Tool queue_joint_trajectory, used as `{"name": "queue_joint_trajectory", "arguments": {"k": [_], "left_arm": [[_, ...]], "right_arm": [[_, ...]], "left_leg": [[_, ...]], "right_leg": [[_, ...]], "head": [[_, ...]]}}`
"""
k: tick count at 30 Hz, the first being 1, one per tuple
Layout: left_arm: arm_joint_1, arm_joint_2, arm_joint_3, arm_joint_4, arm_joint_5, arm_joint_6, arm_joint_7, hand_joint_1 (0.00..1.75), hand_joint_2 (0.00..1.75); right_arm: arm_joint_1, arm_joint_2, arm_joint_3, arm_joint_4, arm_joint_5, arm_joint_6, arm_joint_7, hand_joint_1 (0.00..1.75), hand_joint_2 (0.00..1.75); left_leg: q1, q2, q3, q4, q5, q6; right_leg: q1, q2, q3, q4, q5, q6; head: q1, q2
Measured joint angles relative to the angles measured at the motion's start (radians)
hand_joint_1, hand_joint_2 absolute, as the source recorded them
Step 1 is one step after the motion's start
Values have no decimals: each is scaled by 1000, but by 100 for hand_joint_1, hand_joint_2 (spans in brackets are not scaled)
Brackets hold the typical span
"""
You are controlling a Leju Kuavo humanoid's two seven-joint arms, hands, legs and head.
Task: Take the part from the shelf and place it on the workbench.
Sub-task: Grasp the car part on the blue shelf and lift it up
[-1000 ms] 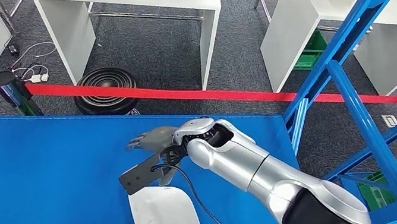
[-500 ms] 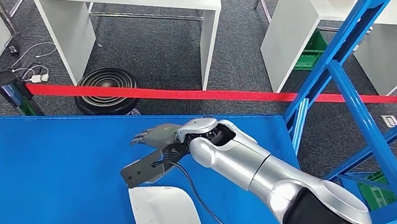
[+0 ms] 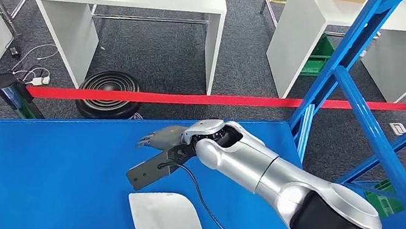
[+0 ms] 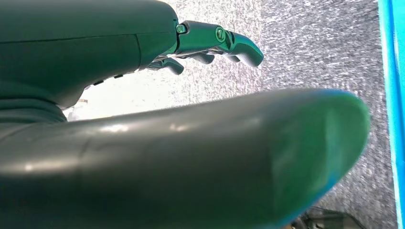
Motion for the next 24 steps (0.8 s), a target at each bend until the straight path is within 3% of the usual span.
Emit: {"name": "queue_joint_trajectory", "arguments": {"k": [5,7,9,10,11,12,14,16,20,22,24], "left_arm": [[3,1,0,1,6,1,-8,0,0],[3,1,0,1,7,1,-9,0,0],[4,3,0,1,7,1,-9,0,0],[6,4,0,1,7,1,-9,0,0],[8,5,0,1,7,1,-9,0,0],[9,5,0,1,8,1,-9,0,0],[10,7,0,1,10,2,-9,0,0],[8,7,0,1,12,4,-10,0,0],[10,5,0,1,13,5,-13,0,0],[10,4,0,1,8,5,-12,0,0],[8,4,0,1,2,5,-10,0,0]], "right_arm": [[-9,17,4,11,-4,-6,2,0,0],[-12,24,4,13,-4,-6,2,0,0],[-12,29,4,16,-4,-6,2,0,0],[-12,30,5,19,-4,-6,2,0,0],[-11,31,5,21,-4,-6,2,0,0],[-12,31,6,23,-4,-7,3,0,0],[-13,34,6,25,-4,-12,4,0,0],[-15,37,6,26,-5,-18,5,0,0],[-18,38,6,33,-6,-35,10,0,0],[-18,37,6,40,-6,-49,13,0,0],[-15,34,6,47,-6,-63,17,0,0]], "left_leg": [[3,-1,-1,10,-18,-32],[2,-2,-42,97,-68,-35],[-2,-2,-110,234,-123,-34],[-4,-2,-133,276,-131,-33],[-6,-2,-140,282,-119,-30],[-7,-2,-126,246,-88,-26],[-10,-3,-68,110,-19,-18],[-15,-6,-30,24,10,-11],[-15,-7,-29,12,18,10],[-12,-4,-31,8,25,20],[-13,-3,-37,9,28,25]], "right_leg": [[5,4,15,-22,-6,-36],[3,3,19,-26,-5,-48],[7,3,20,-26,-7,-54],[9,3,20,-25,-8,-55],[11,4,20,-24,-8,-56],[12,5,21,-23,-9,-56],[14,7,22,-20,-10,-53],[17,9,18,-16,-9,-45],[18,9,10,-9,-13,-24],[16,6,-21,64,-61,-14],[15,4,-76,193,-125,-7]], "head": [[-2,0],[-4,0],[-6,0],[-6,0],[-6,0],[-6,0],[-6,0],[-5,0],[-4,0],[-2,0],[0,0]]}}
